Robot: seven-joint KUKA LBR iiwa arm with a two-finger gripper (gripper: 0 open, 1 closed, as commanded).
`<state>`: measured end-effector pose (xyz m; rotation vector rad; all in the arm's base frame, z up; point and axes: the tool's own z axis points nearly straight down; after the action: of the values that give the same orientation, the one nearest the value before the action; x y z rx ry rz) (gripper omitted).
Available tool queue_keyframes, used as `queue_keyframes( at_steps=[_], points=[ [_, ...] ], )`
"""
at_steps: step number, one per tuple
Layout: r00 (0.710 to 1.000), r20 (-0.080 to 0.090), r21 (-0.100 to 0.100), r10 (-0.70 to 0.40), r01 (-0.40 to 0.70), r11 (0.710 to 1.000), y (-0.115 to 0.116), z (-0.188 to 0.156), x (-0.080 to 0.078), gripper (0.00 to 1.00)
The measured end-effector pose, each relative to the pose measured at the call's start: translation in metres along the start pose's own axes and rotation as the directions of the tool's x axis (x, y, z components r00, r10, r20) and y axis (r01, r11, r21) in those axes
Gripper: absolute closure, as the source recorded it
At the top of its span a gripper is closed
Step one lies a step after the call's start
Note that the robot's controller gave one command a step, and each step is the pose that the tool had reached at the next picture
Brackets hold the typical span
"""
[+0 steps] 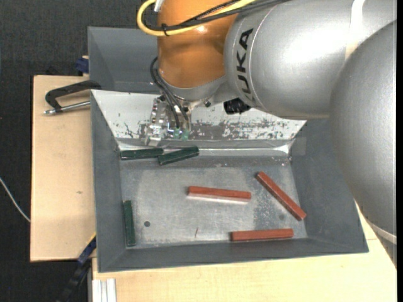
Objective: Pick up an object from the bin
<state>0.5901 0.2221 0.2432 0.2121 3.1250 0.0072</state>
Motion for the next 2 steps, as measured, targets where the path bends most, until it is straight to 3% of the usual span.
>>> queue_keyframes(
  at_steps=[1, 2],
  points=[
    [0.985, -0.007, 0.002, -0.17, 0.17, 0.986, -0.021, -0.032, 0.017, 1.0],
    [0.964, 0.002, 0.0, -0.266, 0.266, 0.964, -0.018, -0.002, 0.029, 1.0]
  ],
)
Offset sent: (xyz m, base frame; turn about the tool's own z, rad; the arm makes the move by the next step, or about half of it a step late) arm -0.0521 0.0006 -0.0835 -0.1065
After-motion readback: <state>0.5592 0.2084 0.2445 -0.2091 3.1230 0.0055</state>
